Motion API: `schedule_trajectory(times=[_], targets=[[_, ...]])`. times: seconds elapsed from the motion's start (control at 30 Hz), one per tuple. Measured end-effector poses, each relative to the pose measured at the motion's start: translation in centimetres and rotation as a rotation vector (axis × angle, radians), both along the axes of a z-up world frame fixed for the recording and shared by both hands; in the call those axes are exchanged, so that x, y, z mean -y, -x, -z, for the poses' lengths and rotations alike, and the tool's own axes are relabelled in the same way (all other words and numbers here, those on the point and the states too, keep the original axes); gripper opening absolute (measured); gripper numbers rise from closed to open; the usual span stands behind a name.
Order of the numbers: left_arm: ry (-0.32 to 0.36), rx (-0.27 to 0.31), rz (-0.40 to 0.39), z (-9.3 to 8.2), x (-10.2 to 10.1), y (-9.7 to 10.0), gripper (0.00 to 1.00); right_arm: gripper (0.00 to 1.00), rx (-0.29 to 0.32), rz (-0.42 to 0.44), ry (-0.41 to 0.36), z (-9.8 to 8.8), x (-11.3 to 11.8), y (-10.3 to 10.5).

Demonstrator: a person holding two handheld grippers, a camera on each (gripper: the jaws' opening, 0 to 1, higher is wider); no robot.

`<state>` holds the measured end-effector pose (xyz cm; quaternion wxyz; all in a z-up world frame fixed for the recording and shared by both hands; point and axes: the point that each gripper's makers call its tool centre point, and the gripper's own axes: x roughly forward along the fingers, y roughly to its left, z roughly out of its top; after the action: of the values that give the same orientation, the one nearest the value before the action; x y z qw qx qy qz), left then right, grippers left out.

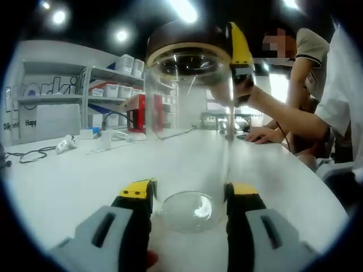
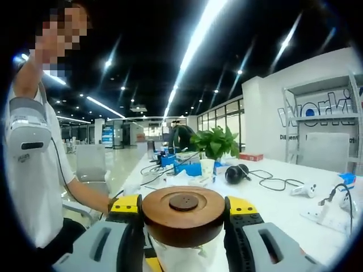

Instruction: Clamp the coffee can twist off the lid put the lid on the table pick up the lid cover the can tighten the lid

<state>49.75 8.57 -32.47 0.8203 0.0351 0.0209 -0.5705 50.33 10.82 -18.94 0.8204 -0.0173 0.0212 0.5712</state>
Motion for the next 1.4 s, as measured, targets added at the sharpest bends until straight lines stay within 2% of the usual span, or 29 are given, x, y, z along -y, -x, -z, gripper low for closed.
schedule_trajectory(times=[0.3, 0.57, 1.4], targets=[[0.002, -0.002, 0.003, -0.01, -0.04, 0.01, 0.42, 0.51, -0.003, 0.049, -0.017, 0.03, 0.17, -0.25], [0.002, -0.002, 0.002, -0.01, -0.06, -0.01, 0.42, 0.51, -0.01, 0.092, 0.004, -0.01, 0.29, -0.12], [0.001, -0.002, 0.001, 0.01, -0.1, -0.09, 0.42, 0.51, -0.02, 0.211, 0.002, -0.06, 0.47, -0.15]])
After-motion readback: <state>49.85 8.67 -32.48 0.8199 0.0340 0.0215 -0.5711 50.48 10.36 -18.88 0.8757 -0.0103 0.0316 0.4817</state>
